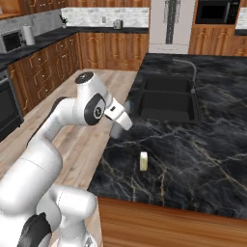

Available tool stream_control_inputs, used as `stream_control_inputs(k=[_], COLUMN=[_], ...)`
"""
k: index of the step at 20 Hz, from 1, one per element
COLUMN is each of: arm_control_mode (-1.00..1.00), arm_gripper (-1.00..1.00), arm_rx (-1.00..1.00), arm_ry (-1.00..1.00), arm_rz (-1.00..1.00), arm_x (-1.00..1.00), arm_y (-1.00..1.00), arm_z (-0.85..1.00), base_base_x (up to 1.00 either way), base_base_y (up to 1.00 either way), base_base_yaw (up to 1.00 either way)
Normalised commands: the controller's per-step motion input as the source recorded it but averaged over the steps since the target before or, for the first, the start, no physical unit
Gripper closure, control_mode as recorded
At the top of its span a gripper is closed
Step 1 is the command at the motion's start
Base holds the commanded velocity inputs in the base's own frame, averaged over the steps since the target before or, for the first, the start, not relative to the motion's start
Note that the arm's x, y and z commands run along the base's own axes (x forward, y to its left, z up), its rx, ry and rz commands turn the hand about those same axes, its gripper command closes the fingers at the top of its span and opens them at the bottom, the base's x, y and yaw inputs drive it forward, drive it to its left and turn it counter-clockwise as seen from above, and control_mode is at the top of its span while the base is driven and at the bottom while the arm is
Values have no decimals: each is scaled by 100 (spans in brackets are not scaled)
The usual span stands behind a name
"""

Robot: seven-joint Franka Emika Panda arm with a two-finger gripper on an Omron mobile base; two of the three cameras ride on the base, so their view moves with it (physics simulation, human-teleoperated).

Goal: Pick the bottled water, boxed drink, bottled water from the counter and place them in the open cabinet.

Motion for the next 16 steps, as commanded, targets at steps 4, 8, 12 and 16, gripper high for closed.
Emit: stream_control_inputs(k=[4,8,12,16], arm_control_mode=[-100,-100,-100,-100], arm_gripper=[100,100,100,100], arm_rx=[-8,0,0,0], arm_ry=[-3,-6,-3,1], arm_rz=[-25,-8,8,30], arm_x=[-20,-39,-23,-11], arm_y=[99,69,36,10], arm_z=[51,43,29,1], base_base_x=[0,0,0,0], base_base_y=[0,0,0,0], base_base_yaw=[0,0,0,0])
